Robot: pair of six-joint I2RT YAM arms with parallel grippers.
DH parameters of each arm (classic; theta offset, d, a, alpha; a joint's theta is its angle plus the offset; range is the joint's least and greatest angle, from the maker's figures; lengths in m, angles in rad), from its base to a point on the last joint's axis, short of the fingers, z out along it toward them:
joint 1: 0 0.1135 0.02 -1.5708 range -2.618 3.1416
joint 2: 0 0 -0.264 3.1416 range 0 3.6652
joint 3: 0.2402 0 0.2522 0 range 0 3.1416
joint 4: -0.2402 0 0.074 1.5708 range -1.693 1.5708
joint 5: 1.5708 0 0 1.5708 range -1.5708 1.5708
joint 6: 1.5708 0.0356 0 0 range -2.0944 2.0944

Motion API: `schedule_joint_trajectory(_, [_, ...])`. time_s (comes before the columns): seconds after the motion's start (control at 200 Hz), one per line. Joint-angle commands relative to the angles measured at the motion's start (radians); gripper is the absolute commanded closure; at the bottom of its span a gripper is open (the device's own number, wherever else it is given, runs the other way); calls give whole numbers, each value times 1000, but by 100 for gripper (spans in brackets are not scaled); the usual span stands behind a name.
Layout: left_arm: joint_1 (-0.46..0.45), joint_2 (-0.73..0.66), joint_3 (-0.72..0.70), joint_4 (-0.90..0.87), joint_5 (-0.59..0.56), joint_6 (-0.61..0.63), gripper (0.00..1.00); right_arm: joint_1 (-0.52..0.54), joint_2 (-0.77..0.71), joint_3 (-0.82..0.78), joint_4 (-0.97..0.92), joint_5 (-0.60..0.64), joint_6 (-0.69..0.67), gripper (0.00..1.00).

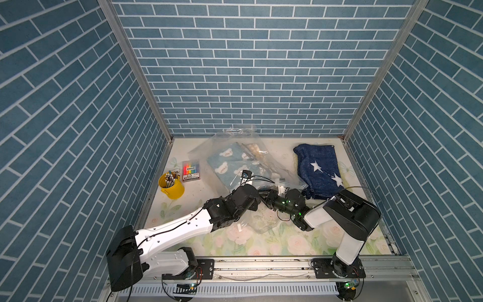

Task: Take the blanket out of the vacuum bag
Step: Take out the blanket from the vacuum bag.

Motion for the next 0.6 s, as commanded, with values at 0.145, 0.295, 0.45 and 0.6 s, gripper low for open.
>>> schedule_joint_trajectory(0.145, [-4,11,-20,26,-6,-11,95,-3,-51,46,-108,18,-75,51])
schedule_joint_trajectory(0.295, [-5,11,-15,20,-11,-7,95,-5,3,61,-35,24,-34,48])
schedule_joint_trajectory(0.45, [-4,11,-20,23,-10,-10,95,1,68,84,41,-3,29,48])
schedule_joint_trajectory(0.6, [-4,4,-30,22,-14,-8,95,6,75,43,51,12,50,47])
